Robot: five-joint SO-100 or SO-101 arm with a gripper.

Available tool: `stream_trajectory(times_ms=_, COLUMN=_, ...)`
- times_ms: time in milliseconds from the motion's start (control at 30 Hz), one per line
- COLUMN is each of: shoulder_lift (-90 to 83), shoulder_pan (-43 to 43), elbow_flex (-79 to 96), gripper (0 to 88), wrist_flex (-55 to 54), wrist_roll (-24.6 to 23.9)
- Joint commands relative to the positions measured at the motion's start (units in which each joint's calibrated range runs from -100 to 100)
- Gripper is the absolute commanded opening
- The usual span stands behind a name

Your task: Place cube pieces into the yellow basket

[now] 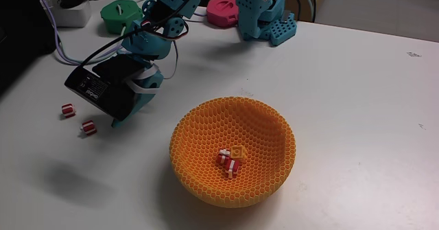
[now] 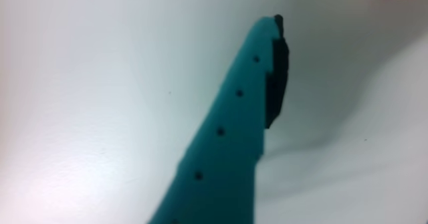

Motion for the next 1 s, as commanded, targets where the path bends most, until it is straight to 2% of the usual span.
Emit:
stream_trajectory(times_ms=0, shoulder_lift=-0.5, shoulder_pan=2.3, elbow_flex=-2.2, gripper=38.9, wrist_flex=-3.6, wrist_roll=0.6)
stream_trajectory(times_ms=167, shoulder_lift=0.7, shoulder_pan=4.4, elbow_flex=-1.6, gripper=41.8, wrist_flex=-11.0, wrist_roll=1.8)
stream_trajectory(times_ms=300, shoulder_lift=2.8, shoulder_pan=4.4, elbow_flex=-1.1, gripper=43.0, wrist_flex=-14.9, wrist_roll=0.9)
stream_trajectory(times_ms=667, shoulder_lift=10.3, shoulder_pan=4.3, elbow_flex=-7.0, gripper=42.3, wrist_flex=-16.5, wrist_roll=-0.1)
stream_trajectory(times_ms=967, shoulder_lift=19.5, shoulder_pan=4.3, elbow_flex=-18.7, gripper=40.3, wrist_flex=-16.8, wrist_roll=-0.2)
